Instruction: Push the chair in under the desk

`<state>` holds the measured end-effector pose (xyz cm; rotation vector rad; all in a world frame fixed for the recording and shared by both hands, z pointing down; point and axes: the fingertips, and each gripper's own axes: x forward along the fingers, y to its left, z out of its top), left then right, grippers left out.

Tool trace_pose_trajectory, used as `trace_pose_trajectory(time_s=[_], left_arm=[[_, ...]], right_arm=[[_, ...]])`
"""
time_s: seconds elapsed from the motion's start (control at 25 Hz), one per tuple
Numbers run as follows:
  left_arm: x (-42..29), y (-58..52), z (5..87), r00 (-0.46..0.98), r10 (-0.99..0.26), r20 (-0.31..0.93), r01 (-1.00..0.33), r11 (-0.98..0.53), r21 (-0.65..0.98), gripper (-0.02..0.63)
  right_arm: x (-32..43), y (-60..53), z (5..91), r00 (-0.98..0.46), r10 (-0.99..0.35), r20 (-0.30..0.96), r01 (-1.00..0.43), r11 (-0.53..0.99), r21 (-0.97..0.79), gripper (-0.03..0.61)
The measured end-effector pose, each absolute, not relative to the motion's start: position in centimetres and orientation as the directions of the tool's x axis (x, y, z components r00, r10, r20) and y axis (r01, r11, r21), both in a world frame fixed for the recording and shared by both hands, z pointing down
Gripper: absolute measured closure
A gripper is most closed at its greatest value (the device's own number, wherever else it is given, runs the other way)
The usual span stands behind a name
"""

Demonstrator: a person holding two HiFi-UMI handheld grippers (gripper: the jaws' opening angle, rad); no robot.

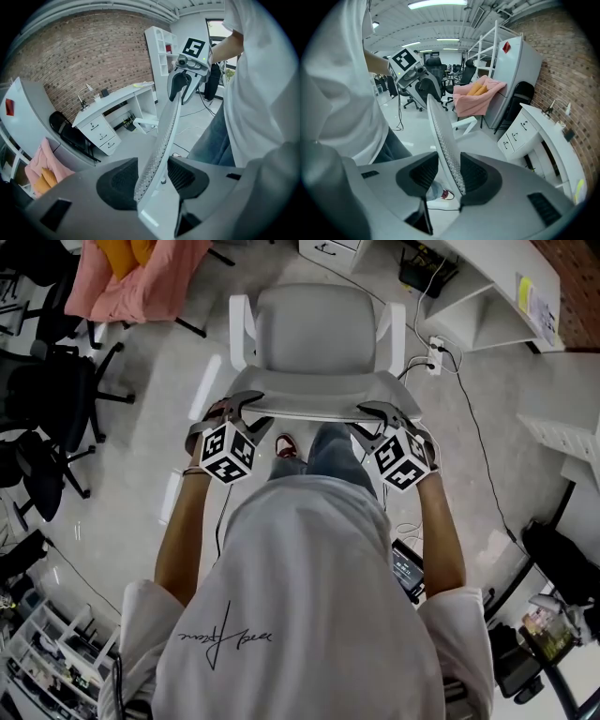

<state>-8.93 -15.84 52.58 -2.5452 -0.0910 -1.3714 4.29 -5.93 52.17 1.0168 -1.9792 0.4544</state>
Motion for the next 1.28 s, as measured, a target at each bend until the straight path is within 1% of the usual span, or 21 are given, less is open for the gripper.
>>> trace_pose_trajectory(time_s=[0.72, 0.88, 1.08, 1.28], left_arm=[[-2.5, -15.4, 52.6, 0.563, -0.011, 0.826, 0.259, -0.947, -0.189, 0.411], [-1.1, -15.7, 52.7, 0.565, 0.003, 0.825, 0.282, -0.940, -0.190, 0.410], [0.1, -15.9, 52.7, 0.562, 0.020, 0.827, 0.310, -0.932, -0.188, 0.410], [1.1, -16.2, 52.8, 0.561, 0.032, 0.827, 0.327, -0.927, -0.186, 0.410]], right_arm=[[9.6, -4.1, 52.2, -0.247, -0.535, 0.808, -0.852, 0.518, 0.082, 0.413], [10.7, -4.0, 52.3, -0.220, -0.552, 0.805, -0.865, 0.492, 0.101, 0.413], [11.5, -3.9, 52.3, -0.157, -0.608, 0.778, -0.868, 0.461, 0.185, 0.413], [12.4, -3.9, 52.4, -0.157, -0.599, 0.785, -0.876, 0.452, 0.170, 0.414]])
